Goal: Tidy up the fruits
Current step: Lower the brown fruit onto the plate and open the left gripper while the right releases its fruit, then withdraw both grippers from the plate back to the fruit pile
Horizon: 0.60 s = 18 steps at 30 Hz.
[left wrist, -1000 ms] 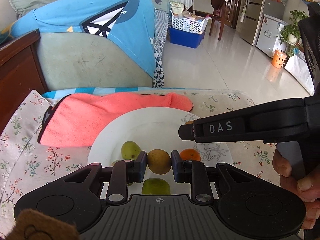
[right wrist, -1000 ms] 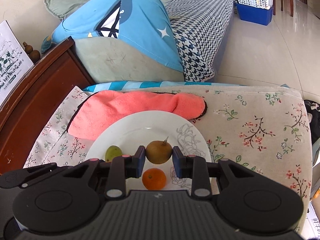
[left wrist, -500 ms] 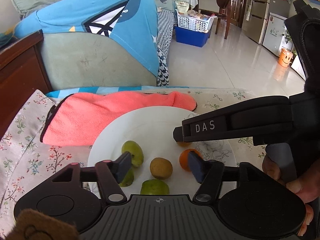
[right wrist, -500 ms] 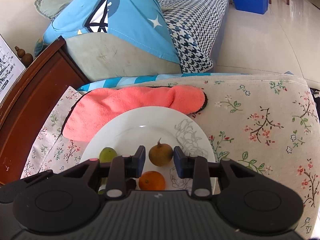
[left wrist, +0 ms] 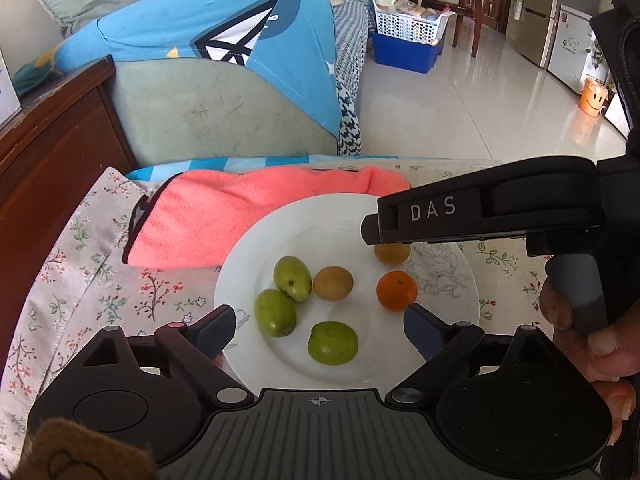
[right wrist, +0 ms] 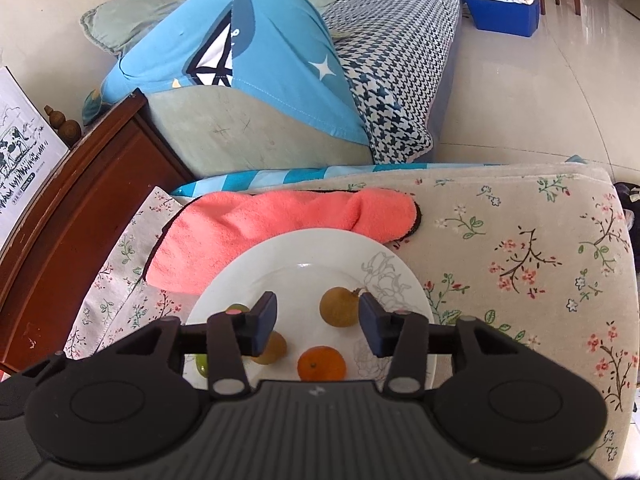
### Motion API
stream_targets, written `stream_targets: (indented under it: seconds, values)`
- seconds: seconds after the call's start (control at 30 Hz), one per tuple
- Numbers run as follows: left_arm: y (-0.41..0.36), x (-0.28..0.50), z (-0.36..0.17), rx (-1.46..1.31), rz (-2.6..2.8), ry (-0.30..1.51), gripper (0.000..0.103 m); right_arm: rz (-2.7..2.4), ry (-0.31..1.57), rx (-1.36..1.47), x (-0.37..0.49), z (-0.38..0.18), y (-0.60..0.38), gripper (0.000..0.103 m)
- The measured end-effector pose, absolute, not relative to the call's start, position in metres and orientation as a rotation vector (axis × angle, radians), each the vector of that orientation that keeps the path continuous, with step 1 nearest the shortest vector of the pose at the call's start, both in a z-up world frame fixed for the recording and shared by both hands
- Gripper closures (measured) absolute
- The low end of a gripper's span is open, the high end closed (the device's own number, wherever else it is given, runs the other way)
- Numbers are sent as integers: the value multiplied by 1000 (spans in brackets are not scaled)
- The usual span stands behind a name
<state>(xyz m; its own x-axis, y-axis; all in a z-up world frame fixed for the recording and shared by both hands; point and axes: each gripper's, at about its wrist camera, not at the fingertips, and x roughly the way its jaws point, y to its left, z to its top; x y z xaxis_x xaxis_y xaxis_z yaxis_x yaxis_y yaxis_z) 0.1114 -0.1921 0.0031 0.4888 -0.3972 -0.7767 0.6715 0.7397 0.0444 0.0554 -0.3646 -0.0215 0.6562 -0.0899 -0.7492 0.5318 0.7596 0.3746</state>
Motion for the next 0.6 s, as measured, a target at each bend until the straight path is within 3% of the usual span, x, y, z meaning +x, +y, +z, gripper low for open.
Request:
stream_targets:
  seconds: [0.2, 0.6]
  values:
    - [-188, 101, 8, 387, -660, 845, 9, -362, 770, 607, 49, -12, -355, 46]
    - [-171, 95, 15, 364, -655, 859, 7, -372, 776, 571, 39, 0, -343, 44]
